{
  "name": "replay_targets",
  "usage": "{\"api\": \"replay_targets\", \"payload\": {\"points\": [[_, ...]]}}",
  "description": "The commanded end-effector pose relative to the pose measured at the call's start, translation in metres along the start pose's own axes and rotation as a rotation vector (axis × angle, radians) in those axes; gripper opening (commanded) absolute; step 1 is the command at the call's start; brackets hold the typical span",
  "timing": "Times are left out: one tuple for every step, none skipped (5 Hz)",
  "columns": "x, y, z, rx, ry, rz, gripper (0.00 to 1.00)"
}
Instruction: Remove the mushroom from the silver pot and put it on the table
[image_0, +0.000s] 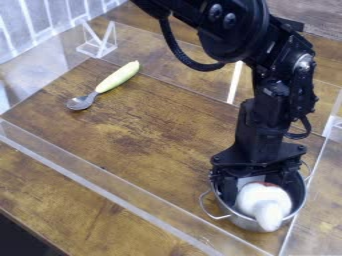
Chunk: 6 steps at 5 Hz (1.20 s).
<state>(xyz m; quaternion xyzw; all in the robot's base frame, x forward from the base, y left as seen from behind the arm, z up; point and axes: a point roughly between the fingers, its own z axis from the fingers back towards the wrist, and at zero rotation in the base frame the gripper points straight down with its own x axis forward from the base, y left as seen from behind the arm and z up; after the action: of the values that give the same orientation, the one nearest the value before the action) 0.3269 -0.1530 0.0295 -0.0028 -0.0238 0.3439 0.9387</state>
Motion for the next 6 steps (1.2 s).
{"api": "replay_targets", "payload": {"points": [[0.0,-0.013,0.016,-0.042,-0.027,-0.021,1.0],[0.0,-0.015,0.015,-0.041,-0.025,-0.022,1.0],[0.0,-0.015,0.014,-0.039,-0.024,-0.022,1.0],[0.0,-0.015,0.013,-0.038,-0.023,-0.021,1.0],[0.005,-0.011,0.014,-0.028,-0.025,-0.012,1.0],[0.01,-0.007,0.016,-0.018,-0.026,-0.002,1.0]]}}
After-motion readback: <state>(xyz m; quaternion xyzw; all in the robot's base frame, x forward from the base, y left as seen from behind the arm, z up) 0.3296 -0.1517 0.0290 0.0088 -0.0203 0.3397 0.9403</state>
